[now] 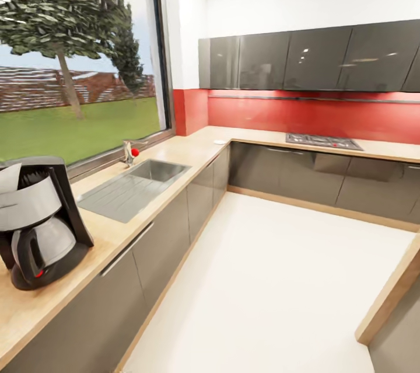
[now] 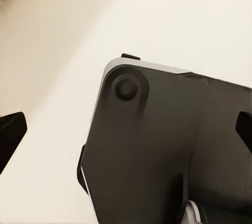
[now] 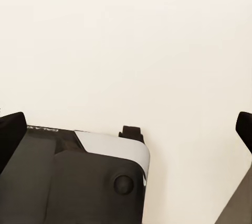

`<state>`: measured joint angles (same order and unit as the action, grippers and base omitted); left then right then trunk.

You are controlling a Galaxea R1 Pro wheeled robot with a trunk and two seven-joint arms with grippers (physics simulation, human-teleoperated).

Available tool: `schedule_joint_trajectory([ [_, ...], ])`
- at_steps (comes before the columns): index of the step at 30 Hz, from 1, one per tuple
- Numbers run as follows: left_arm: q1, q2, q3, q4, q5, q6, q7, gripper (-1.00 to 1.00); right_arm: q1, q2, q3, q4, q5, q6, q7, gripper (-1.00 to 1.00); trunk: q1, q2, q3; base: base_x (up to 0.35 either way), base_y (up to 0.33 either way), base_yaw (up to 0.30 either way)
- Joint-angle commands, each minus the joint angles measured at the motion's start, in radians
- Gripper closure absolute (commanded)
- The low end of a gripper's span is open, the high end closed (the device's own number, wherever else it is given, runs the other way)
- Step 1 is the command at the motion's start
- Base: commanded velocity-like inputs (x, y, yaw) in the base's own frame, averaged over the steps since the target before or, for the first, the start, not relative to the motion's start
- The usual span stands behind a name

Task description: Set up a coffee station on the kitchen countertop: keep the coffee maker on the countertop, move the bottle of coffee from the kitchen shelf to the counter next to the coffee maker, place a paper coffee filter on top of the coffee maker, put the saucer next to the coffee maker with the coffee cup on the saucer, and place the electric kettle next to the coffee maker.

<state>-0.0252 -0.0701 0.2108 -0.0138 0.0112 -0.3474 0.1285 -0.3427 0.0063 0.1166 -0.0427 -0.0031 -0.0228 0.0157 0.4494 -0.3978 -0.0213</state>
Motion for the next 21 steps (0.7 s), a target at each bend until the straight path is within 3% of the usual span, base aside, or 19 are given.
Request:
schedule_joint_trajectory([
  [1, -0.001, 0.000, 0.002, 0.001, 0.001, -0.004, 0.002, -1.00, -0.001, 0.000, 0.006, 0.001, 0.000, -0.003, 0.001, -1.00, 0.001, -0.002, -0.002, -0.005, -0.004, 0.280],
  [21, -0.001, -0.002, -0.002, -0.001, -0.002, -0.004, -0.002, -1.00, -0.001, -0.002, 0.006, 0.001, 0.000, -0.009, 0.001, -1.00, 0.001, -0.002, -0.002, -0.024, 0.008, 0.280],
])
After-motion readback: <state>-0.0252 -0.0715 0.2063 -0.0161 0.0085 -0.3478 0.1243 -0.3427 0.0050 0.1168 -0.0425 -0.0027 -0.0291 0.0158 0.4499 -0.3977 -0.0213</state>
